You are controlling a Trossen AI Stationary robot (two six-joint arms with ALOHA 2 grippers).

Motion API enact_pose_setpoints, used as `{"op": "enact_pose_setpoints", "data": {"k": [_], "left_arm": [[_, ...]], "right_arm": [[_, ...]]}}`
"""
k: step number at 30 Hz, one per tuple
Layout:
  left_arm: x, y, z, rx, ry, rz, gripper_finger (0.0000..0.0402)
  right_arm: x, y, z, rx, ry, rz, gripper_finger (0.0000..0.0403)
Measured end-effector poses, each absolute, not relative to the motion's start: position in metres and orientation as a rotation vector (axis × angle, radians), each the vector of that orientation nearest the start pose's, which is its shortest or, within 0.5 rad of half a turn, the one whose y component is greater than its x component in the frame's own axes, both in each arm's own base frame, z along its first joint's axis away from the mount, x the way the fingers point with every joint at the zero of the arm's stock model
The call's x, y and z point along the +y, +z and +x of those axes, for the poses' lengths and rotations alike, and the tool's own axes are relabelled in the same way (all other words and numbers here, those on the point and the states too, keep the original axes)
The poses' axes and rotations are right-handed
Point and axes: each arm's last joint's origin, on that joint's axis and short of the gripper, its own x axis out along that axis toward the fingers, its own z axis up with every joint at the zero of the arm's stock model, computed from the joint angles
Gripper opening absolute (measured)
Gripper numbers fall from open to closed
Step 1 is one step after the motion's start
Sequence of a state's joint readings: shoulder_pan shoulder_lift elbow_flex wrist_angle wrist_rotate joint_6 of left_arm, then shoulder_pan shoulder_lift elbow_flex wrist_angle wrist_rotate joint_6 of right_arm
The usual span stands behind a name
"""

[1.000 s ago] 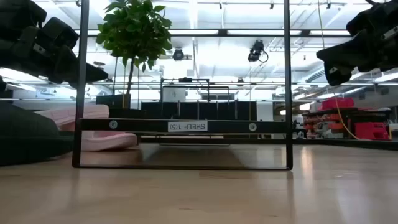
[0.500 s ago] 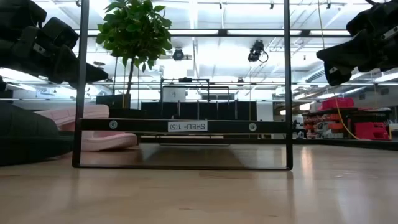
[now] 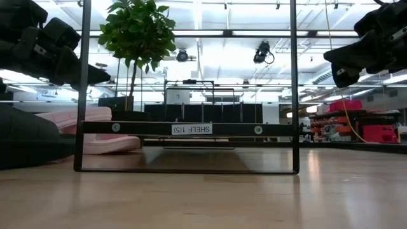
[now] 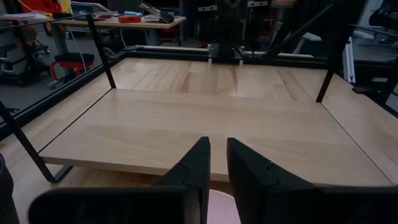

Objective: Pick and place slides into the shelf

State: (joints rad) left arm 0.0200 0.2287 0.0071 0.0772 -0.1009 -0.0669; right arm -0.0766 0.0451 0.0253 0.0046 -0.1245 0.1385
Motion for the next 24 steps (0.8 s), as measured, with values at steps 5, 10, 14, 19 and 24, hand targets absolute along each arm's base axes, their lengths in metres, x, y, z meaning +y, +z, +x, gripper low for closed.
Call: {"op": "enact_pose_setpoints", "data": {"k": [5,10,14,19,24], "left_arm": [[0.0051,0.1542,0.1105,0.14,0.125,-0.061,0.0063],[0.0052,0.1542,0.1105,0.14,0.126,-0.06,0.0056],[0.0051,0.1543,0.1105,0.14,0.125,-0.06,0.0053],[0.0051,0.1543,0.1105,0.14,0.125,-0.06,0.0058],[0.0051,0.1542,0.1105,0.14,0.126,-0.061,0.0063]], "right_arm": [[-0.004,0.169,0.0989,0.018,0.046,0.14,0.0013],[-0.004,0.169,0.0989,0.018,0.047,0.14,0.0013],[-0.004,0.169,0.0989,0.019,0.046,0.14,0.0013],[-0.004,0.169,0.0989,0.018,0.047,0.14,0.0013],[-0.004,0.169,0.0989,0.018,0.047,0.14,0.0013]]}}
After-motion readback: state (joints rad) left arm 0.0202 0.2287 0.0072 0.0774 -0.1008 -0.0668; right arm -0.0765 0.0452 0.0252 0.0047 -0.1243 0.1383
